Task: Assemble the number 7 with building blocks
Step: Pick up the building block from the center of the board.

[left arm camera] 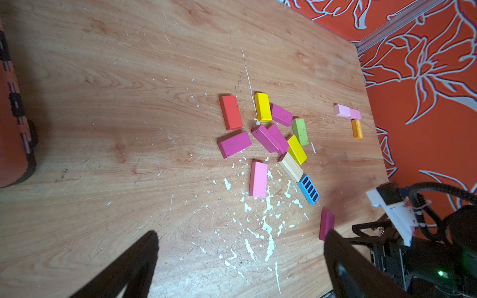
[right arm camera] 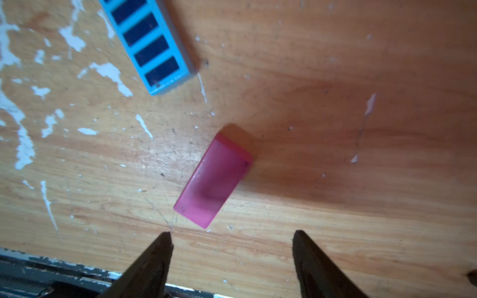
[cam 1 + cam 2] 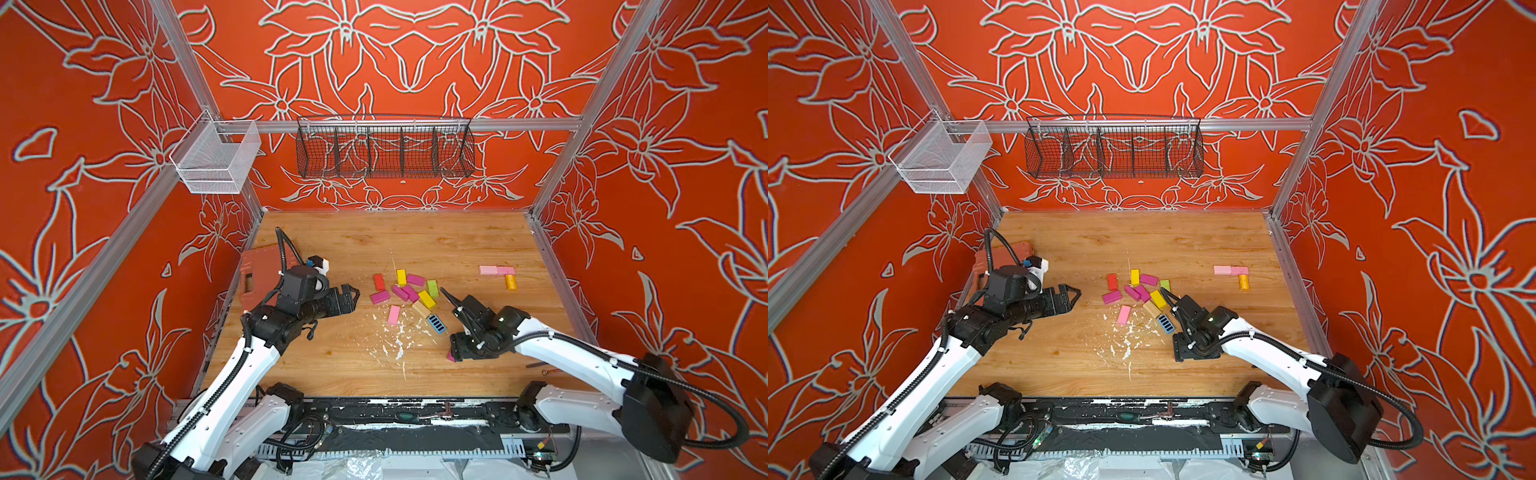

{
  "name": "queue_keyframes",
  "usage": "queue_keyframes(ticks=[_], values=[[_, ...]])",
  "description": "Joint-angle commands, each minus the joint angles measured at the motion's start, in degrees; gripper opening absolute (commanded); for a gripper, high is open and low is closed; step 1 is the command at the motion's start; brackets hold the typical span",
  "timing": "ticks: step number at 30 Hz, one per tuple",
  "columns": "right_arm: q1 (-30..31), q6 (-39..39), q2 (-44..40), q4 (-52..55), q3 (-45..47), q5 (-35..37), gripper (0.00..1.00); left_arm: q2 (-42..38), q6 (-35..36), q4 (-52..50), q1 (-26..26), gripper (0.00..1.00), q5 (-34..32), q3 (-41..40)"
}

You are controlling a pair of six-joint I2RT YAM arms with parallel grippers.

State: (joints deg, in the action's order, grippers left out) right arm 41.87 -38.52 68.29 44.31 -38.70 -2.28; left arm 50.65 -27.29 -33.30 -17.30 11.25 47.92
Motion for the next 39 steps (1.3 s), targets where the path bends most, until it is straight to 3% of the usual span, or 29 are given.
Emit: queue_keyframes(ticks=[1, 12, 19, 26, 31, 39], values=[[1.24, -5.85, 1.15, -5.22, 0.9, 0.26, 0.76, 0.53, -0.78, 1.22, 0.25, 0.97, 0.44, -0.48], [2.23, -8.11, 7.35, -10.56, 1.48, 2.44, 0.7, 1.25, -1.05, 1.23, 0.96, 0.97, 1.12, -0.32], [2.44, -5.16, 11.69, -7.39, -1.28, 5.65, 0.45, 0.59, -1.08, 1.28, 1.22, 0.97, 0.55, -0.67], [1.87, 1.84, 16.32, -2.29, -7.24, 10.55, 0.32, 0.28, -1.09, 1.26, 1.39, 0.97, 0.25, -0.63], [-4.34, 9.54, 17.45, 0.22, -11.47, 12.23, 0.31, -0.29, -1.0, 0.96, 1.45, 0.97, -0.25, -0.55], [-20.82, 23.06, 18.8, -2.98, -15.01, 10.26, 0.32, -0.49, -0.87, 0.75, 1.35, 0.97, -0.61, -0.4]])
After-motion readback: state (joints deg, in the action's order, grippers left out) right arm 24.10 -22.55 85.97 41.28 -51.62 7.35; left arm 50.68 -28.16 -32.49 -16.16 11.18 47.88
